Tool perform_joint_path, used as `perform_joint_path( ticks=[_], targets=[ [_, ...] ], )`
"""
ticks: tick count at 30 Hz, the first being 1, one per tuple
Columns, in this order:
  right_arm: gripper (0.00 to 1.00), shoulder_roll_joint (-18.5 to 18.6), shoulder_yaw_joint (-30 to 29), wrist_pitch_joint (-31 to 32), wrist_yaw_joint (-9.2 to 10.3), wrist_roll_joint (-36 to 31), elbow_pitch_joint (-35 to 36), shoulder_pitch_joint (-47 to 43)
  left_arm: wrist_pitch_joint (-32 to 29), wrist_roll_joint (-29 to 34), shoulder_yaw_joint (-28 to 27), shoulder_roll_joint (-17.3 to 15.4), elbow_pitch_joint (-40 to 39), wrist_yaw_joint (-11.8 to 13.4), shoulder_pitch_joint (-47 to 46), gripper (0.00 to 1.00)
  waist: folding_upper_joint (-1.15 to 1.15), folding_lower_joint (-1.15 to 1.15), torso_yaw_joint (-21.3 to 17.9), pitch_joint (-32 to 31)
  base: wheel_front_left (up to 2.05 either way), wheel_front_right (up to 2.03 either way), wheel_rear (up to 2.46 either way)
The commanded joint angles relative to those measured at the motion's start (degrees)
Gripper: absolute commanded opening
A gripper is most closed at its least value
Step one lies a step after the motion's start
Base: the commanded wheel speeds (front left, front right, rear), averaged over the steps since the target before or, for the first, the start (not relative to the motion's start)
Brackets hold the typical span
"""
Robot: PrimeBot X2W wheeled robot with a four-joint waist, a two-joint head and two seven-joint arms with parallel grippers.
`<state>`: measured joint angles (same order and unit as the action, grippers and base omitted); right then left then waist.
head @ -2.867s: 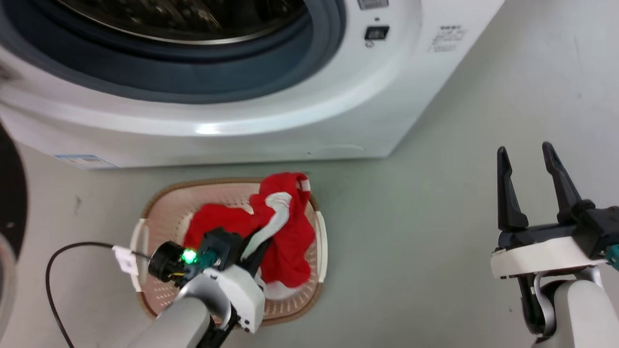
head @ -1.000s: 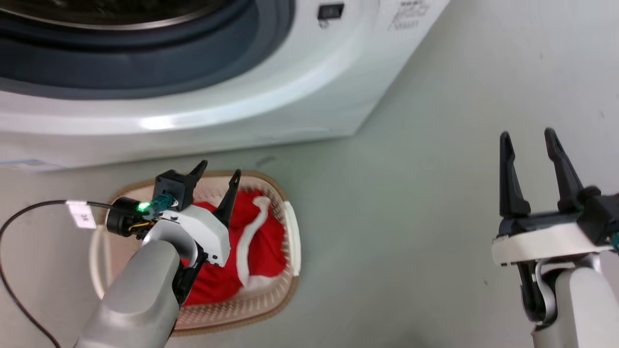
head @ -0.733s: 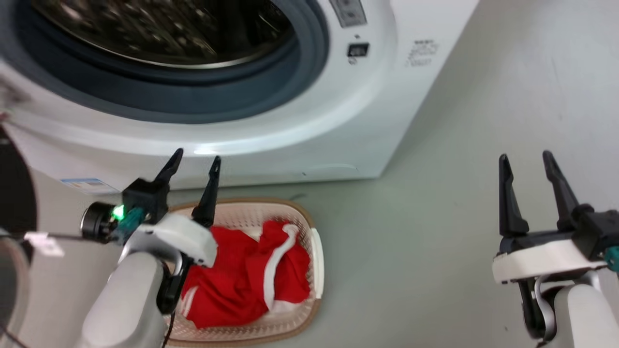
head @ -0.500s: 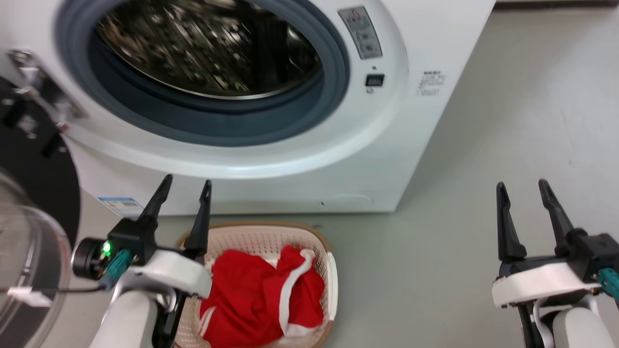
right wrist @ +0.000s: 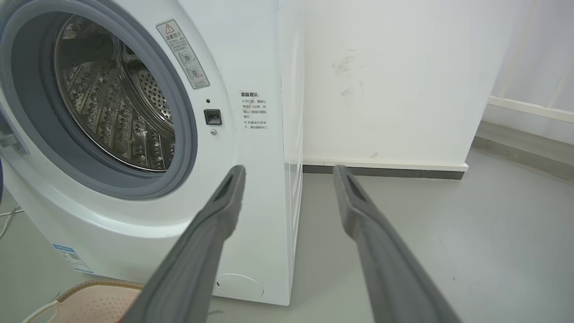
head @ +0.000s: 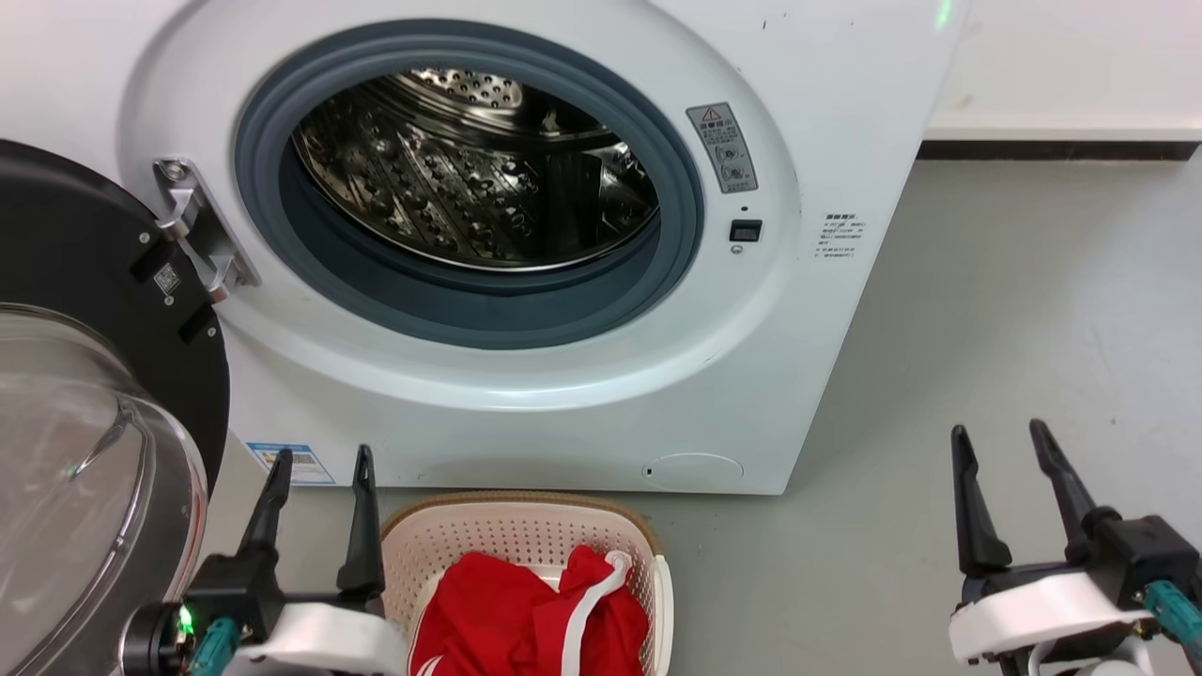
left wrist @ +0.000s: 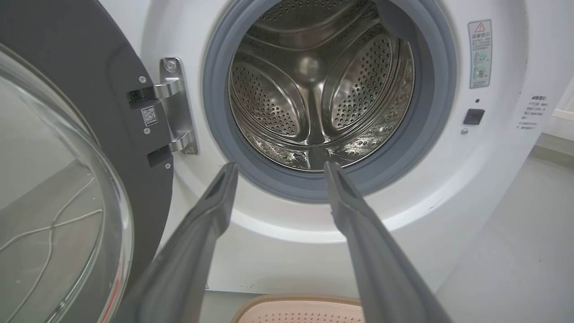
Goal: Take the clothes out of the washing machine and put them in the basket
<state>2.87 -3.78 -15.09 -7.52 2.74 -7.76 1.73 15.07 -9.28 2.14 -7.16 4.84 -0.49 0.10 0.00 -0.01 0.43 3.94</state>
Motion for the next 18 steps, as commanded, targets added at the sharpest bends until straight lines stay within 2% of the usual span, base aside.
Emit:
perform_joint_path(
  ticks=[1,18],
  targets=[
    [1.00,0.0,0.3,-0.1,0.06,0.3,0.4,-1.3,0.1,0.9,-0.9,0.9,-0.6,0.0,1.5,1.00,0.00,0.01,-0.2,-0.8,0.00,0.00,0.00],
    [1.00,0.0,1.2,-0.1,0.06,0.8,0.3,-2.4,0.1,4.6,-3.3,3.4,-0.1,-1.6,2.5,1.00,0.00,0.01,-1.6,-1.7,0.00,0.00,0.00]
  ],
)
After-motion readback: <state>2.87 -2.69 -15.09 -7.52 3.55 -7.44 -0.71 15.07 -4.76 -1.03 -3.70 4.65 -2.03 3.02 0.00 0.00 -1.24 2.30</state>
